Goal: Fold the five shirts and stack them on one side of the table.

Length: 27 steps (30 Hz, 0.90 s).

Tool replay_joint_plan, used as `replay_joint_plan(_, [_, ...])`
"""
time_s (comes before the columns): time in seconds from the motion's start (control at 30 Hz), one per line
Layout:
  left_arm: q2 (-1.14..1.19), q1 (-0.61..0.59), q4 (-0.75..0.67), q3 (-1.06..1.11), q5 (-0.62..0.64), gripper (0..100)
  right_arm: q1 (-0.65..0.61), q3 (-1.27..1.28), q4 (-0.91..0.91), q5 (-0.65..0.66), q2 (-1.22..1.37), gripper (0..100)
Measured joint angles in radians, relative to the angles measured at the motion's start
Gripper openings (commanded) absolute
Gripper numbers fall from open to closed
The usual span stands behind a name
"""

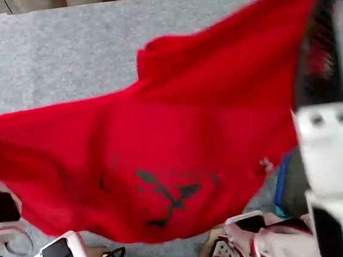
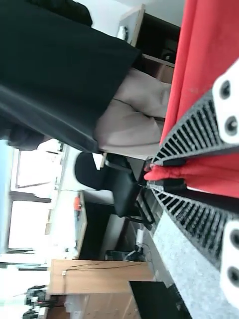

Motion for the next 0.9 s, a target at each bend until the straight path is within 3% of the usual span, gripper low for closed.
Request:
replay_joint_plan(0.13, [0.000,0.000,-0.021,0.098,0.009,2,0.000,0.157,0.000,-0.048,-0.002,0.5])
replay_joint_plan(0.27, [0.002,0.023,-0.186,0.324,0.017,2,0.000,0.423,-0.064,-0.055,0.017,0.5])
replay_joint_plan(0.4, [0.009,0.055,-0.462,0.618,0.018,2,0.028,0.712,-0.267,-0.058,0.064,0.5])
replay_joint_plan(0.63, [0.132,0.109,-1.086,1.086,0.020,2,0.034,1.088,-0.694,-0.058,0.215,0.5])
replay_joint_plan(0.77, [0.316,0.109,-1.320,1.138,-0.018,2,0.035,1.122,-0.799,-0.075,0.313,0.5])
replay_joint_plan(0.9, [0.565,0.087,-1.387,1.040,-0.026,2,0.049,1.122,-0.829,-0.149,0.396,0.5])
